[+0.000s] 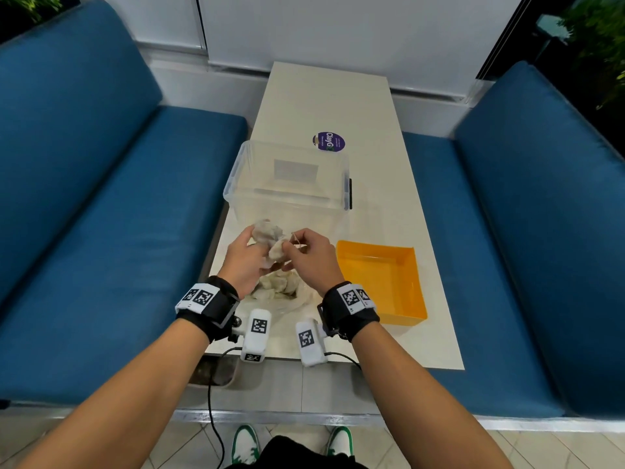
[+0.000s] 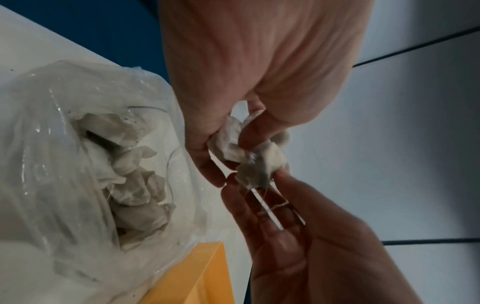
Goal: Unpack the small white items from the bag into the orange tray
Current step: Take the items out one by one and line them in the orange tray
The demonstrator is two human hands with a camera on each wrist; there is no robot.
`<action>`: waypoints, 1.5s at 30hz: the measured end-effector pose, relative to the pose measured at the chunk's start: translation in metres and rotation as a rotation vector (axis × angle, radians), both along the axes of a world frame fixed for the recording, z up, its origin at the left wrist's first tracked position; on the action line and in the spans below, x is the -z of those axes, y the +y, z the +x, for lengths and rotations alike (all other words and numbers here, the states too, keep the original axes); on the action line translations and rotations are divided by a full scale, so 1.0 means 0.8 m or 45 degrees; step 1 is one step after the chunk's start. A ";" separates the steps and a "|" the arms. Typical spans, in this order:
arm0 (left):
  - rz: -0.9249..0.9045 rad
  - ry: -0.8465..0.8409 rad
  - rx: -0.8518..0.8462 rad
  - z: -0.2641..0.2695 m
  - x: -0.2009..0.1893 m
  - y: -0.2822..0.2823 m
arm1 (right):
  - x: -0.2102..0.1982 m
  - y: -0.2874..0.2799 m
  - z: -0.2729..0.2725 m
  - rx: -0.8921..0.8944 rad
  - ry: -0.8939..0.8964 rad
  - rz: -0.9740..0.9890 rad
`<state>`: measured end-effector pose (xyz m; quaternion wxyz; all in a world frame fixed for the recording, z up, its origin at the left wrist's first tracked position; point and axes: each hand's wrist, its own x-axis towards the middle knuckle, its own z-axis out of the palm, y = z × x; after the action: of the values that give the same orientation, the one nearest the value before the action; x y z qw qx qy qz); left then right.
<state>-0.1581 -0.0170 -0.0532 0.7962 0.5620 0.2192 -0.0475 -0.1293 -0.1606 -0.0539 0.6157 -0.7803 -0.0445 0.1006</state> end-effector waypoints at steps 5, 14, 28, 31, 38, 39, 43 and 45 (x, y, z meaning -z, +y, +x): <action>-0.345 0.150 -0.075 0.000 -0.013 -0.013 | 0.001 -0.004 -0.008 -0.067 -0.232 -0.333; -0.460 0.369 -0.060 0.005 0.003 -0.028 | -0.011 -0.012 -0.007 -0.284 -0.351 -0.579; -0.530 0.255 0.223 0.004 0.008 -0.016 | -0.018 -0.033 0.002 0.049 -0.093 -0.094; -0.312 0.202 0.288 0.004 0.017 -0.011 | -0.016 -0.036 0.004 0.102 -0.099 -0.136; -0.165 0.175 0.167 -0.001 0.019 -0.013 | -0.022 -0.036 0.017 0.021 -0.113 -0.293; -0.152 0.171 0.191 -0.001 0.019 -0.012 | -0.025 -0.037 0.019 0.018 -0.143 -0.328; -0.125 0.140 0.278 -0.003 0.018 -0.012 | -0.035 -0.047 0.028 0.002 -0.291 -0.457; -0.105 0.126 0.328 -0.004 0.018 -0.015 | -0.037 -0.057 0.034 -0.001 -0.330 -0.467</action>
<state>-0.1614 -0.0288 -0.0674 0.7941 0.5492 0.1820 -0.1860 -0.1018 -0.2062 -0.0246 0.4525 -0.8856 -0.1045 0.0061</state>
